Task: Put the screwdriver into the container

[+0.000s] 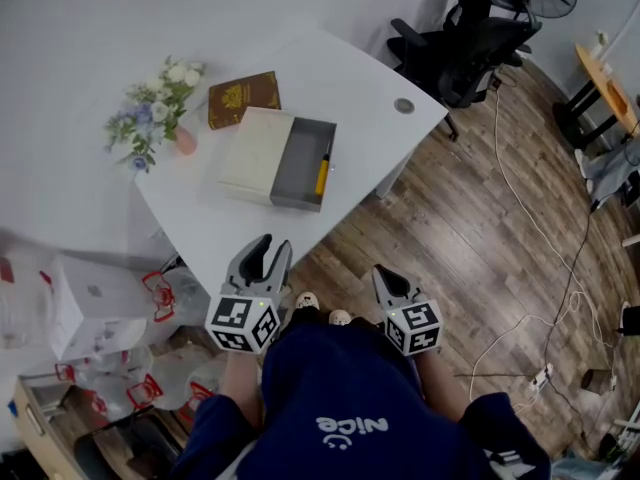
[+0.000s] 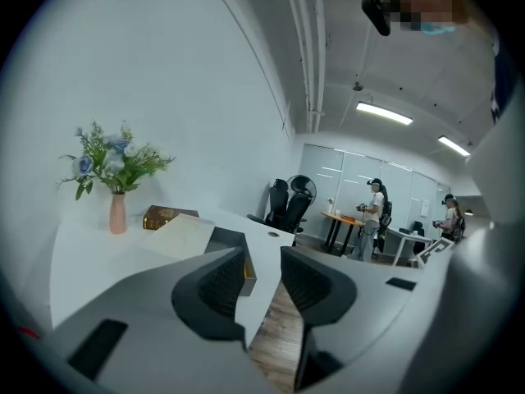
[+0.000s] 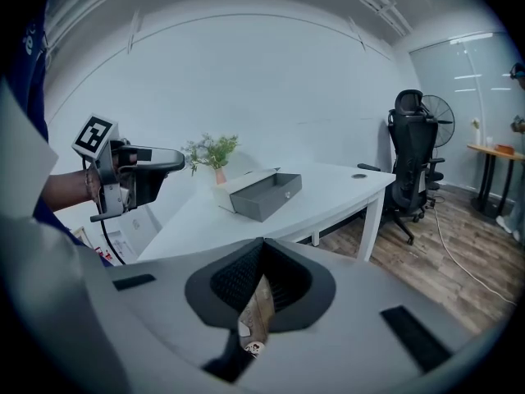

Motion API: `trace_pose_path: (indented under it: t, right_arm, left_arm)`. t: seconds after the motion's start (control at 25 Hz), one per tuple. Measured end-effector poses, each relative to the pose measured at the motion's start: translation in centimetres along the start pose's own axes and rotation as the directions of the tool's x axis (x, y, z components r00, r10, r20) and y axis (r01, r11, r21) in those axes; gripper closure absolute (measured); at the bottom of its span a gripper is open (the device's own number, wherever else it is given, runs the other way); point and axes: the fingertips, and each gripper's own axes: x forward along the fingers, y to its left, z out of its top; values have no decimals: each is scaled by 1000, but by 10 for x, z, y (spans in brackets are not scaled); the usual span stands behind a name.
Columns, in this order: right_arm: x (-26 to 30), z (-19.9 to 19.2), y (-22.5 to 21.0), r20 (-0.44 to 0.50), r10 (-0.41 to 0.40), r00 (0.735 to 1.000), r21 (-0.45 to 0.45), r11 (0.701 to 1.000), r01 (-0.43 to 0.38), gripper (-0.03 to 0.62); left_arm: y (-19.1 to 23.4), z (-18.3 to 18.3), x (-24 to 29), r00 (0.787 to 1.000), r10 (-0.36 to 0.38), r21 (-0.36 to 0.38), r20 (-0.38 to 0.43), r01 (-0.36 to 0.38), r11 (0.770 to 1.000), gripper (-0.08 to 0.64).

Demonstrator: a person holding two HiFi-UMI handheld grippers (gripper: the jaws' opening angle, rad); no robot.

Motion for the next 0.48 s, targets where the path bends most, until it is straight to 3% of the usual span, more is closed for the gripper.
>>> trace_pose_path:
  t: [0.48]
  right_arm:
    - [1,-2,9,2,8,1000,-13,1000,-8,571]
  left_arm:
    - [-23,-43,-18,998,-1,11,-64,2,1000,430]
